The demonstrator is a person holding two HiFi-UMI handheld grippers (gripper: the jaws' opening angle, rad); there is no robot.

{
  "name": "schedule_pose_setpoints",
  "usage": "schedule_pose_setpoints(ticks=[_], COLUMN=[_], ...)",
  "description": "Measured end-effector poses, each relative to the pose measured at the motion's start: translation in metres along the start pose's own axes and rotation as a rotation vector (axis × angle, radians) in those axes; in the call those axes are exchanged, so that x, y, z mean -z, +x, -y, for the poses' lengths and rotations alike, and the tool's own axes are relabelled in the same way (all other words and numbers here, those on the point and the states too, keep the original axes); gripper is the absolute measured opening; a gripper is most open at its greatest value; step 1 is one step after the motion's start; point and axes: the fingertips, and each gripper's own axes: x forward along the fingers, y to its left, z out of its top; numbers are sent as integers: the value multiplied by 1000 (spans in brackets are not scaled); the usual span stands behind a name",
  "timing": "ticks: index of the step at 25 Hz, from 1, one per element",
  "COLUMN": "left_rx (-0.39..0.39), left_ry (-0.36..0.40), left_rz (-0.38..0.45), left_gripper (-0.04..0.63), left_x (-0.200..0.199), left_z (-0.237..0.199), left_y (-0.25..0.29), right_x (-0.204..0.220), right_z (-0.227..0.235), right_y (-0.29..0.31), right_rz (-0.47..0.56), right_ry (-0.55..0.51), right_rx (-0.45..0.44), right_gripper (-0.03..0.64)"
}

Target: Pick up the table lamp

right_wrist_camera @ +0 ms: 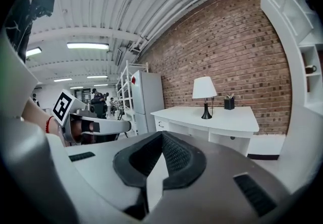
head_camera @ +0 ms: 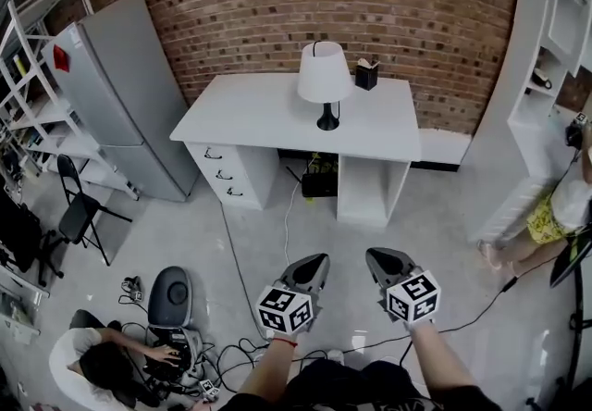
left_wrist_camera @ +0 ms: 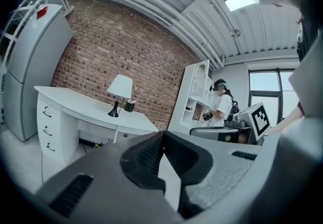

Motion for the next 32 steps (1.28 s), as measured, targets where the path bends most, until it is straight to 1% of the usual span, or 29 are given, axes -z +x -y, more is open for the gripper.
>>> schedule_pose_setpoints(ticks=[2,8,11,16,21,27,32], left_rx=[-1,2,-6,-27,-53,-69,-79], left_ry=[-10,-38,-43,-42,-32,-40,-57], left_rz=[2,-11,-17,-17,-15,-8,-14], left_gripper=[6,6,6,6,6,6,6], left_x=[-4,0,1,-4,-23,-46,-54], left_z=[-10,-20,-29,-53,-86,-116,-136], left_y=[8,25,37,68,111,170,208], right_x=[-2,7,9,9,-2,-19,-27], right_z=[8,29,42,68,102,145,173], right_y=[6,18,31,66,116,168,200], right_rz=[7,-35,-37,-36,-42,-52,-69], right_ry=[10,23,28,27,26,15,8], right_rx=[14,35,31,5,-40,-91,-121], right_gripper=[2,2,3,3,2,2,2])
